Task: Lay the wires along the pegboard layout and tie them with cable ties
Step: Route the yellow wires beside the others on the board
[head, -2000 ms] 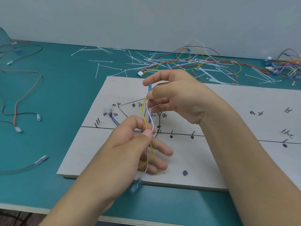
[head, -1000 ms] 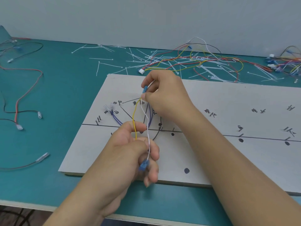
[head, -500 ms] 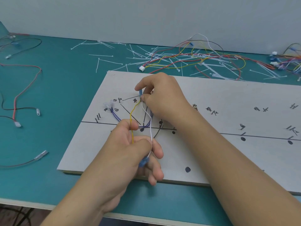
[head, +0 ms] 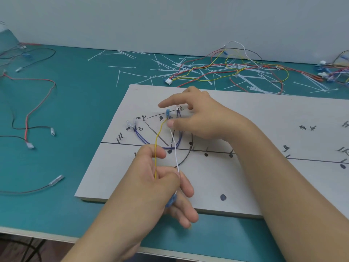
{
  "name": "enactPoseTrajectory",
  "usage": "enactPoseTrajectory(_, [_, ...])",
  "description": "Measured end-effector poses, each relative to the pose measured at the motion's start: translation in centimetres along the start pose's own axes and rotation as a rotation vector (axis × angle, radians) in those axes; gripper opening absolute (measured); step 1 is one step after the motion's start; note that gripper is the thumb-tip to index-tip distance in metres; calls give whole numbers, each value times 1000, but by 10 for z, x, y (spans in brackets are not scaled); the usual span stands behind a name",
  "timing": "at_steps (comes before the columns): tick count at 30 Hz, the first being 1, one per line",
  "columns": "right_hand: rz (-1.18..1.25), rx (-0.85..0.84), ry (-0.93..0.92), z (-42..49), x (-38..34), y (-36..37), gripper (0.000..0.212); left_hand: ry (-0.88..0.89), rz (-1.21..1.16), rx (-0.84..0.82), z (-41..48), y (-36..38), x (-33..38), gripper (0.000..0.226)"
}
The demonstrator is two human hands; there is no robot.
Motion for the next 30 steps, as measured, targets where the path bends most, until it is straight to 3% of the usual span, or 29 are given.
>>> enactPoseTrajectory(5, [-59, -81, -15, -5, -1, 3, 43, -13, 62, 10, 2, 2, -1, 49])
enactPoseTrajectory(13, [-101, -60, -53, -6, -10, 5, 38, -26, 321, 94, 0, -10, 0, 54])
enactPoseTrajectory(19, [-74, -54, -128, -8, -23, 8, 25, 5, 542, 80, 1, -17, 9, 39])
enactPoseTrajectory(26, [81, -69, -128, -7, -19, 3, 18, -36, 541, 92, -1, -29, 11, 43])
enactPoseTrajectory(30, [35, -102, -121, -10, -15, 10, 15, -48, 570, 95, -1, -28, 9, 43])
Point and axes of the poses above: each hand's wrist, its own z-axis towards the middle knuckle, its own y-axis out of the palm, x = y × z, the point moved 9 cm from there along z, towards the middle knuckle, and after that the axes turned 4 degrees about -y, right-handed, at the moved point
